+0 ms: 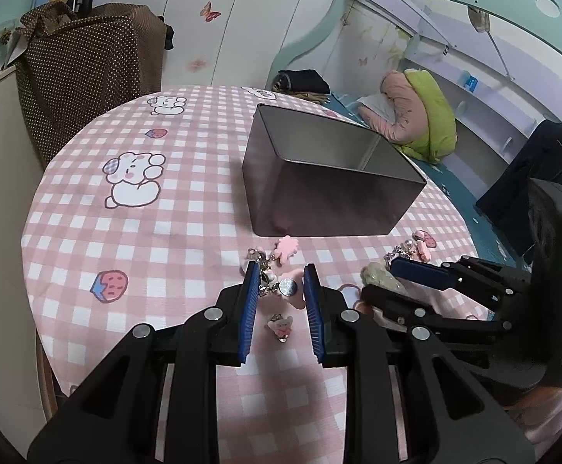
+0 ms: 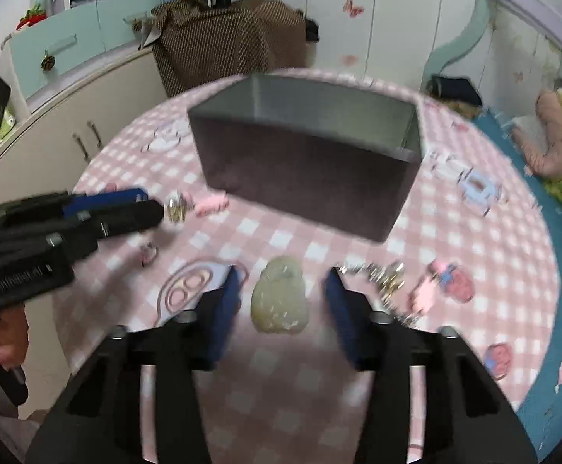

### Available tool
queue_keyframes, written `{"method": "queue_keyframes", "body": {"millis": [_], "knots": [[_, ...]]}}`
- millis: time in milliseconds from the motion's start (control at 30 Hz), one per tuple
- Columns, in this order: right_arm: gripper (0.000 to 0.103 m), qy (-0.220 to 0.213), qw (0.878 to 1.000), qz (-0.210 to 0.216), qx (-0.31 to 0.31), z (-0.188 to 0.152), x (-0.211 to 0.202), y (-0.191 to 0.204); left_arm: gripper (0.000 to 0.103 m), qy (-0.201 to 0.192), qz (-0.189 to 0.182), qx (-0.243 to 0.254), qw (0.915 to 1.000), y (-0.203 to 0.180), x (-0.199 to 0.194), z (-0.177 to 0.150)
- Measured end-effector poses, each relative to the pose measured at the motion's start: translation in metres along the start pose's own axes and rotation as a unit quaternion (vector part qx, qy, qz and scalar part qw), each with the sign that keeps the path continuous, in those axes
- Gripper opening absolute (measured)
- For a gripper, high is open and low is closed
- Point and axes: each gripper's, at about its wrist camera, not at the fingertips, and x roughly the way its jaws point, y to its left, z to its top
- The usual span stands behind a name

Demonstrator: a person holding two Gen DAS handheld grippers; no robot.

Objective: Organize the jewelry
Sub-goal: 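Grasp the pink charm keychain with the left tool while the right tool grasps the jade pendant, then carry the charm and jade pendant over the tin and open both tools inside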

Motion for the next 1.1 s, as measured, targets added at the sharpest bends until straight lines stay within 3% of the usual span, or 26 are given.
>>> {"method": "queue_keyframes", "body": {"millis": [33, 533, 833, 1100], "knots": [[0.028, -0.006, 1.0, 0.001, -0.006, -0.001, 0.001, 0.001, 0.024, 0.002, 0.001, 0.0, 1.0, 0.0, 0.001, -0.001], [0.027, -0.019, 0.999, 0.003, 0.03, 0.009, -0.011, -0.011, 0.024, -0.003, 0.003, 0.012, 0.9999, -0.009, -0.001, 0.003], [0.027, -0.059, 0.998, -0.005, 0.035, 0.025, -0.031, -0.016, 0.024, -0.017, 0.014, 0.018, 0.9996, -0.018, -0.002, 0.017], [0.027, -0.106, 0.994, -0.009, 0.033, 0.048, -0.049, -0.022, 0.024, -0.048, 0.011, 0.054, 0.9973, -0.038, -0.012, 0.038]]}}
